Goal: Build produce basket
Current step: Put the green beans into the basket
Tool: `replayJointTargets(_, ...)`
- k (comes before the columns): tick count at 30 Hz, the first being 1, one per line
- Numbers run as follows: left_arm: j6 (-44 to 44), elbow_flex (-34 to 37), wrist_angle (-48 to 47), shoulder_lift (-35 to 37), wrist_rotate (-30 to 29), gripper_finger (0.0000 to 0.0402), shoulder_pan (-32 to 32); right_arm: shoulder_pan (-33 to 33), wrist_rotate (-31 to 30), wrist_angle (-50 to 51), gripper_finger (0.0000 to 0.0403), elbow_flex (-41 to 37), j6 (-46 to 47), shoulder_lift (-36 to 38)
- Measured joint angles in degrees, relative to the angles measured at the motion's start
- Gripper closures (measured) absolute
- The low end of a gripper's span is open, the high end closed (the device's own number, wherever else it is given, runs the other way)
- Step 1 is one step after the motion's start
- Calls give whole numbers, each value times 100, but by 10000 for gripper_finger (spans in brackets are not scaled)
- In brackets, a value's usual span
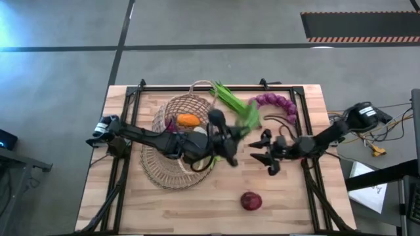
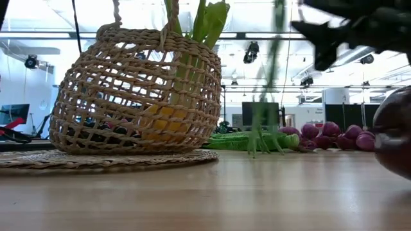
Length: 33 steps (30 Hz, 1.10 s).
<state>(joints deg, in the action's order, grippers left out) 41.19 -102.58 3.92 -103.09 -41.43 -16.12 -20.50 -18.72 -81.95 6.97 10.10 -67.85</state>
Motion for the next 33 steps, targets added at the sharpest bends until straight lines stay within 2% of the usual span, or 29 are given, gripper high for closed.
replayJointTargets(2, -169, 63, -183, -13, 408, 381, -28, 226, 355, 3, 206, 241, 122, -377)
replayJointTargets(3, -179, 105, -232, -23, 433, 381, -42, 319, 592, -39, 206, 403, 133, -561)
replayJointTargets(8, -167, 288, -539, -37, -224, 381, -147, 665, 1713, -251, 203, 1019, 149, -1167)
replayJointTargets(12, -139, 297, -631, -22, -590, 381, -348, 900, 1922, -270, 175, 1220, 204, -1289)
replayJointTargets(15, -13, 299, -642, -20, -595, 381, -517, 1133, 1990, -267, 139, 1238, 295, -1225)
replayJointTargets(23, 375, 399, -966, -17, -765, 381, -933, 1492, 3068, -643, 54, 1225, 446, -806)
replayJointTargets(27, 468, 551, -955, -15, -1007, 381, -1024, 1493, 3230, -798, 45, 1225, 580, -567)
replayJointTargets(33, 457, 775, -1044, -15, -1221, 381, -1133, 1559, 3231, -797, 57, 1214, 580, -307)
